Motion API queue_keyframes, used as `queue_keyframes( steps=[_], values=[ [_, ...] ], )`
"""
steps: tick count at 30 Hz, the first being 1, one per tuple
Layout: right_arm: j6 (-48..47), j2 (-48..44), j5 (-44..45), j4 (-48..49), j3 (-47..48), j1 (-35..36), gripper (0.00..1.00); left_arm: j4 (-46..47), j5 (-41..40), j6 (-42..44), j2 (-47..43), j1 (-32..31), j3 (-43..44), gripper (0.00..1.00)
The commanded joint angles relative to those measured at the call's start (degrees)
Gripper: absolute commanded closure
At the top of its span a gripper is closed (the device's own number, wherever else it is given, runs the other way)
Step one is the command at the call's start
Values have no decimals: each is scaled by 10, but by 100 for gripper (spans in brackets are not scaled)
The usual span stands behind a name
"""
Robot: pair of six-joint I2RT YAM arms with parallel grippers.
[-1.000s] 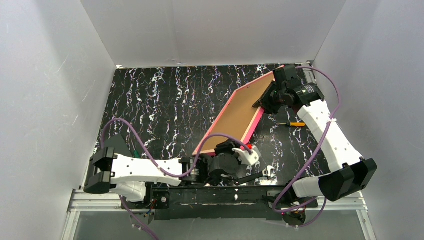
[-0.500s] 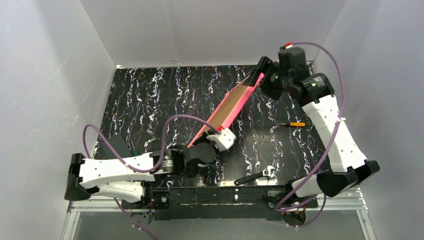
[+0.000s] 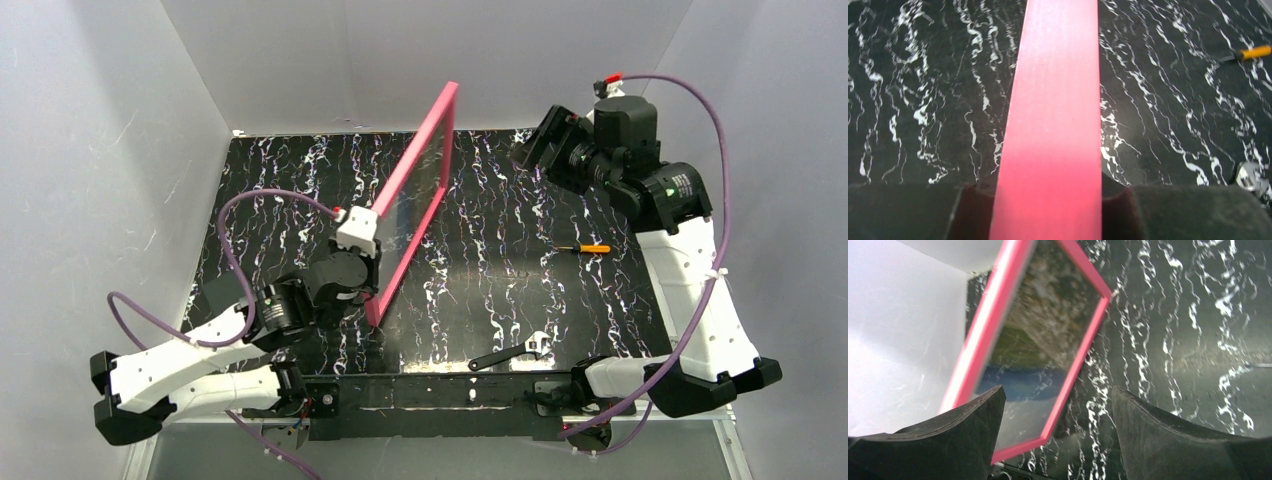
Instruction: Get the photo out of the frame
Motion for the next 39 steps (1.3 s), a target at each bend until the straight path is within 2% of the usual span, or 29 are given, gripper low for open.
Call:
queue_keyframes(
  steps=[1, 8, 16, 20, 26, 29, 34, 39],
  values=[
    [-5, -15, -3, 12, -65, -2, 16, -124, -24, -65, -39, 78, -41, 100],
    [15, -45, -45, 41, -172, -1, 18, -137, -22, -142, -116, 199, -109, 100],
    [17, -71, -71, 39, -247, -1, 20, -158, 30, -278, -178, 321, -181, 100],
    [16, -86, -78, 44, -280, -1, 20, -165, 87, -337, -198, 387, -215, 100],
    [20, -104, -94, 60, -332, -1, 21, -159, 188, -398, -180, 506, -251, 100],
    [19, -109, -96, 63, -350, -1, 21, -151, 177, -406, -173, 522, -268, 100],
    [10, -118, -96, 64, -374, -1, 21, -106, 224, -429, -130, 556, -305, 100],
    [6, -129, -98, 72, -405, -1, 21, -100, 242, -384, -62, 581, -300, 100]
  ],
)
